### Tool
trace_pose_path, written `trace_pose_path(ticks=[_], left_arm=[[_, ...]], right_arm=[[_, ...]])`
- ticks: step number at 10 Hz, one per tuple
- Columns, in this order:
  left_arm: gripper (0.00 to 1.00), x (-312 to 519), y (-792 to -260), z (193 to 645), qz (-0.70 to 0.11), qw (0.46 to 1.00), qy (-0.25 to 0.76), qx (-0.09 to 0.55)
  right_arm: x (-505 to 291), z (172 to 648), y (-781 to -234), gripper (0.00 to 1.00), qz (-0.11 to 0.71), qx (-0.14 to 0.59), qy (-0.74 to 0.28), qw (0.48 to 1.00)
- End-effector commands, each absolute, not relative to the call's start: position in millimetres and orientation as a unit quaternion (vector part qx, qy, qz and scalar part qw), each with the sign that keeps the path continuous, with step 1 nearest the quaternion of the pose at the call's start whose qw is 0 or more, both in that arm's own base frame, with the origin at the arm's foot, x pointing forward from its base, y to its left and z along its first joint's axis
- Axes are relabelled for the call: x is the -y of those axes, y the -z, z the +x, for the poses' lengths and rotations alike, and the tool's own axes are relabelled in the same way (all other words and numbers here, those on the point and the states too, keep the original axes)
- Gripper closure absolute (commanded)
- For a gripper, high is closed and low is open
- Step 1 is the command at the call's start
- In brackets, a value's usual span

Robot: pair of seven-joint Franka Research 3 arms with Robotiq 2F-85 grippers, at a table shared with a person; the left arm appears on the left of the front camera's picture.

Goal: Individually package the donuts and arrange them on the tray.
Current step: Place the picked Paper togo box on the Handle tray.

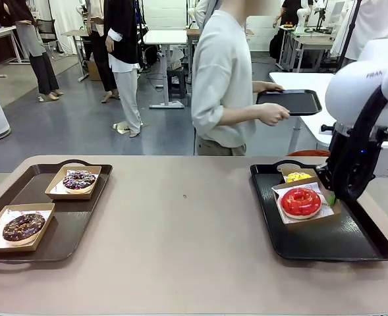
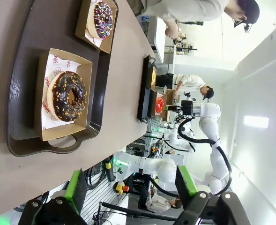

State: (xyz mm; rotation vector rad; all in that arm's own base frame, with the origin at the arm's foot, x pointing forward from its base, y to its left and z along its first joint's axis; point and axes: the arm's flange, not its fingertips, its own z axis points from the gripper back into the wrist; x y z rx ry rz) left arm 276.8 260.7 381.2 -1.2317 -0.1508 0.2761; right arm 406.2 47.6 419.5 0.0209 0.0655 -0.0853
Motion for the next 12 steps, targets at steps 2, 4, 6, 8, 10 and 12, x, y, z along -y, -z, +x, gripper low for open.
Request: trace_pose_path(ticks=[2,4,6,8,10,12], left_arm=[[0.0,-262.1,-382.3,274.8,-0.576,0.804,-0.129,0.074],[0.0,-262.1,-382.3,274.8,-0.576,0.804,-0.129,0.074],[0.0,-262.1,-382.3,274.8,-0.576,0.804,-0.129,0.074],[0.0,-262.1,-382.3,274.8,-0.576,0.804,-0.129,0.074],[0.0,-262.1,-382.3,274.8,-0.576,0.804,-0.129,0.074],[0.0,-262.1,-382.3,274.8,-0.576,0.804,-0.129,0.074]], right_arm=[[-53.9,395.8,-392.8,0.99,-0.004,-0.006,0.025,1.0],[-56.7,402.8,-377.6,0.99,0.0,-0.029,0.027,0.999],[-57.9,406.1,-366.3,0.99,0.002,-0.046,0.02,0.999],[-54.2,409.7,-358.9,0.99,0.004,-0.056,0.028,0.998],[-53.1,410.8,-355.7,0.91,0.007,-0.054,0.029,0.998],[-53.5,409.2,-359.6,0.32,0.005,-0.049,0.029,0.998]])
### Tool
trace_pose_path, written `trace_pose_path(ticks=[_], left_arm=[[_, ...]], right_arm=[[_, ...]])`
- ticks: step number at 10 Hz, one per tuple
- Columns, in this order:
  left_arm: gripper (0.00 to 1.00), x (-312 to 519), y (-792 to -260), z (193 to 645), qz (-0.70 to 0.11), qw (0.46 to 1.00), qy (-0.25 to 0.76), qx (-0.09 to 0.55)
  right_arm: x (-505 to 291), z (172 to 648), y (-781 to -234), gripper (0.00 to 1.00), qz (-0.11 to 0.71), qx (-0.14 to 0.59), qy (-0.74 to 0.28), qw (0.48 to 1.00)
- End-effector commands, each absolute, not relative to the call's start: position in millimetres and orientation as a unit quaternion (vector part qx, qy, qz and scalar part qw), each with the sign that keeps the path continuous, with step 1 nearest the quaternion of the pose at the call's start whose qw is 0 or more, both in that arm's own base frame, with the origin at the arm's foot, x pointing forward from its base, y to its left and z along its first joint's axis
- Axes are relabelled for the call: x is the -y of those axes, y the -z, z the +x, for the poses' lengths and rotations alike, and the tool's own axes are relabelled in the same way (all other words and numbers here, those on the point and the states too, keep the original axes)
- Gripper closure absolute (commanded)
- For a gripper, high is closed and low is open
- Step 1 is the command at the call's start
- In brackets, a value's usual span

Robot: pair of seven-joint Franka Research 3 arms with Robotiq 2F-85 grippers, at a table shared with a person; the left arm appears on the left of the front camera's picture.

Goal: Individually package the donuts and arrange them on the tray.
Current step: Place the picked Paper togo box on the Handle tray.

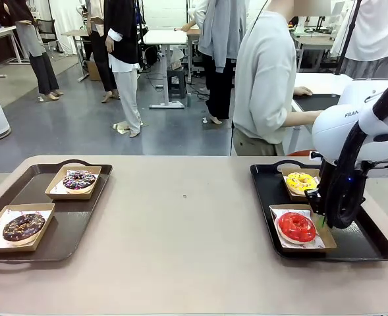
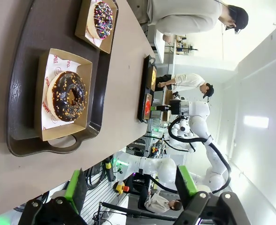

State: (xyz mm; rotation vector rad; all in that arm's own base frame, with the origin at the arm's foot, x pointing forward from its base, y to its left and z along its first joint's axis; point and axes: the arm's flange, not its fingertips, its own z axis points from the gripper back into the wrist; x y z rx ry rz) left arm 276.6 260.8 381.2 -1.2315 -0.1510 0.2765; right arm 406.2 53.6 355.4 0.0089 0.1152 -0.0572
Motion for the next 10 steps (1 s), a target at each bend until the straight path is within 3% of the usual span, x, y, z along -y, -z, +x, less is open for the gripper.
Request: trace_pose_path(ticks=[1,4,8,10], left_arm=[[0.0,-262.1,-382.3,274.8,-0.576,0.804,-0.129,0.074],[0.0,-262.1,-382.3,274.8,-0.576,0.804,-0.129,0.074],[0.0,-262.1,-382.3,274.8,-0.576,0.804,-0.129,0.074],[0.0,-262.1,-382.3,274.8,-0.576,0.804,-0.129,0.074]], right_arm=[[-52.9,408.1,-361.8,0.0,0.006,-0.048,0.03,0.998],[-51.4,408.0,-363.3,0.04,0.007,-0.05,0.034,0.998],[-47.4,400.3,-375.9,0.0,0.013,-0.036,0.02,0.999],[-30.3,390.7,-403.7,0.0,0.071,-0.012,-0.014,0.997]])
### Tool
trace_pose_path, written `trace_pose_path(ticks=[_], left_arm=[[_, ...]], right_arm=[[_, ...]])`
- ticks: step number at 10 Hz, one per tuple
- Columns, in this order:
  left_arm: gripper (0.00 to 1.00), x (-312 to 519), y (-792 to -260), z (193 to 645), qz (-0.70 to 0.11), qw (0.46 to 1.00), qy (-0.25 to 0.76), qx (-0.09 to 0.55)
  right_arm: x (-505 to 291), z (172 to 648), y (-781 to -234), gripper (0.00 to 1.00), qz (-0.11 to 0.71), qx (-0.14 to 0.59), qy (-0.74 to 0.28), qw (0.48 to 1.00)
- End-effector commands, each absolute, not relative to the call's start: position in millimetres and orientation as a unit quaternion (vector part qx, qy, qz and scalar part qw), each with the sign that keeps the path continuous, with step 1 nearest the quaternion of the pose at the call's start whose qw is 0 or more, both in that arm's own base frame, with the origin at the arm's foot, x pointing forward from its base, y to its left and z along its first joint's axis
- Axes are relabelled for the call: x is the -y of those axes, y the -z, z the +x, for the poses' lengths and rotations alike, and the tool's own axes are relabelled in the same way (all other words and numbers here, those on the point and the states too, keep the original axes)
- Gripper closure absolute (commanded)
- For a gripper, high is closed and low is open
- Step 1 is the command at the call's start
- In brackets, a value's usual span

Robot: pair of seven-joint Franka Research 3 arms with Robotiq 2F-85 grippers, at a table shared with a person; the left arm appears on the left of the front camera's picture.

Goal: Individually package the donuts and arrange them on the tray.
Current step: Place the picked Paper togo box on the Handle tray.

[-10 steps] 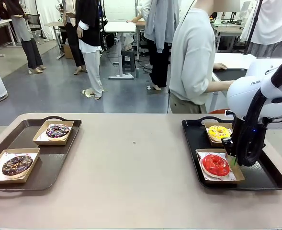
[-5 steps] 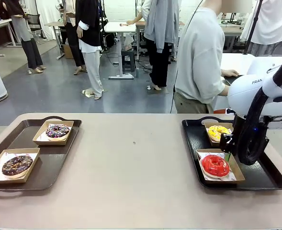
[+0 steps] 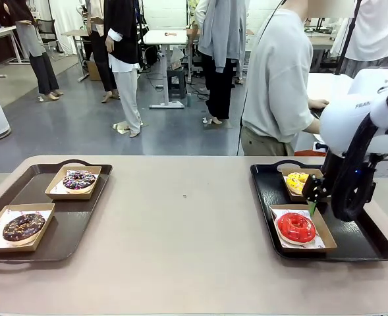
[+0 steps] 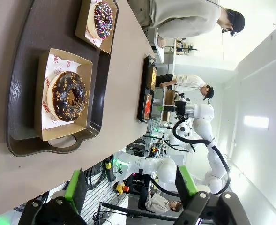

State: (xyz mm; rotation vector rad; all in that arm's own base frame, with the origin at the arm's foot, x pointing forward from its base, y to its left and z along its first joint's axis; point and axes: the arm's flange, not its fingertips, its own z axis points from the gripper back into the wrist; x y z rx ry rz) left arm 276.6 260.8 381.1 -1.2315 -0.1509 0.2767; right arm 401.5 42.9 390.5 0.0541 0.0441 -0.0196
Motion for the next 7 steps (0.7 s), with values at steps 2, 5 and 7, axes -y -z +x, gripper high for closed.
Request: trace_pose_path(ticks=[2,5,7], left_arm=[[0.0,-262.1,-382.3,274.8,-0.576,0.804,-0.129,0.074],[0.0,-262.1,-382.3,274.8,-0.576,0.804,-0.129,0.074],[0.0,-262.1,-382.3,274.8,-0.576,0.804,-0.129,0.074]], right_arm=[[9.5,382.3,-443.8,0.0,0.178,0.019,-0.034,0.983],[101.8,365.1,-485.4,0.0,0.382,0.097,0.005,0.919],[155.5,347.9,-479.7,0.0,0.476,0.108,0.01,0.873]])
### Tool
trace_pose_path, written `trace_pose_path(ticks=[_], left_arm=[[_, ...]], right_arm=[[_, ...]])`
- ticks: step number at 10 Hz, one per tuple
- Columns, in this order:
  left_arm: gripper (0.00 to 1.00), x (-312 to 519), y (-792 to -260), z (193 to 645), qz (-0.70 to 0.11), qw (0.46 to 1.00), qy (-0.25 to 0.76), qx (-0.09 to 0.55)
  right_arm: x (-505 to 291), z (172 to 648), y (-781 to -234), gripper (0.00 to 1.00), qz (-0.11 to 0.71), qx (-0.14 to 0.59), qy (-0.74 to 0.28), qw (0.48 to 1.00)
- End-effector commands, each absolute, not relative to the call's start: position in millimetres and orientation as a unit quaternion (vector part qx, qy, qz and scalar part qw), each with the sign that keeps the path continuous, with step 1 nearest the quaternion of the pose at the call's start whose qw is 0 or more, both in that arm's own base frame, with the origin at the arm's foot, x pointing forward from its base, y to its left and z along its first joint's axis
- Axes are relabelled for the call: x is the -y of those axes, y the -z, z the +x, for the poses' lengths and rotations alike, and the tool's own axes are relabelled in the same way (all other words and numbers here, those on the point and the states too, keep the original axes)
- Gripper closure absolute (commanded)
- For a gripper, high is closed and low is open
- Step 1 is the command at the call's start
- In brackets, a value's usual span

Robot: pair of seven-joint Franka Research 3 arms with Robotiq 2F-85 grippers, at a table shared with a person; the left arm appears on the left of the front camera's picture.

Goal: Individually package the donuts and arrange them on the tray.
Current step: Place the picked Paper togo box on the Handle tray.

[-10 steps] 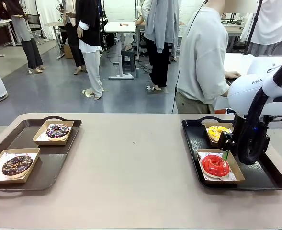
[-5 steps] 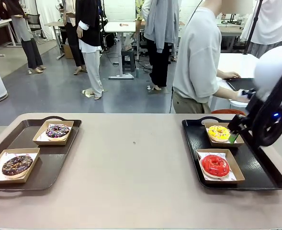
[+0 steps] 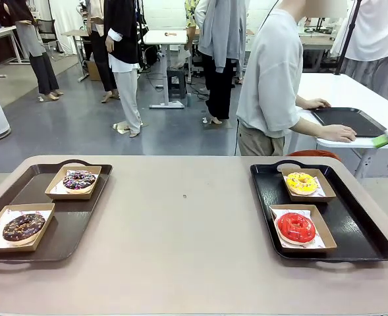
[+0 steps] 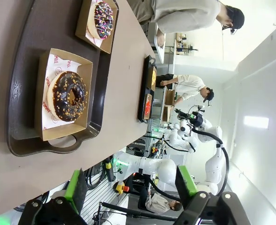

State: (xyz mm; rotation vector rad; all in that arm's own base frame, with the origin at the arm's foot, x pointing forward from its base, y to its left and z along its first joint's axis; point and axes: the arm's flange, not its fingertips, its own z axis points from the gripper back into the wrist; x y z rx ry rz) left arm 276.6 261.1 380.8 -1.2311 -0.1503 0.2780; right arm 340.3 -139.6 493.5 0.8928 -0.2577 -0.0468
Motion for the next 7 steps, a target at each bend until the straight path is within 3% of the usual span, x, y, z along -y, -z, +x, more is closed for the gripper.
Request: trace_pose_path(ticks=[1,7], left_arm=[[0.0,-262.1,-382.3,274.8,-0.576,0.804,-0.129,0.074],[0.0,-262.1,-382.3,274.8,-0.576,0.804,-0.129,0.074]], right_arm=[[179.2,339.4,-466.4,0.0,0.518,0.116,0.008,0.847],[242.2,335.9,-371.8,0.0,0.602,0.127,0.025,0.788]])
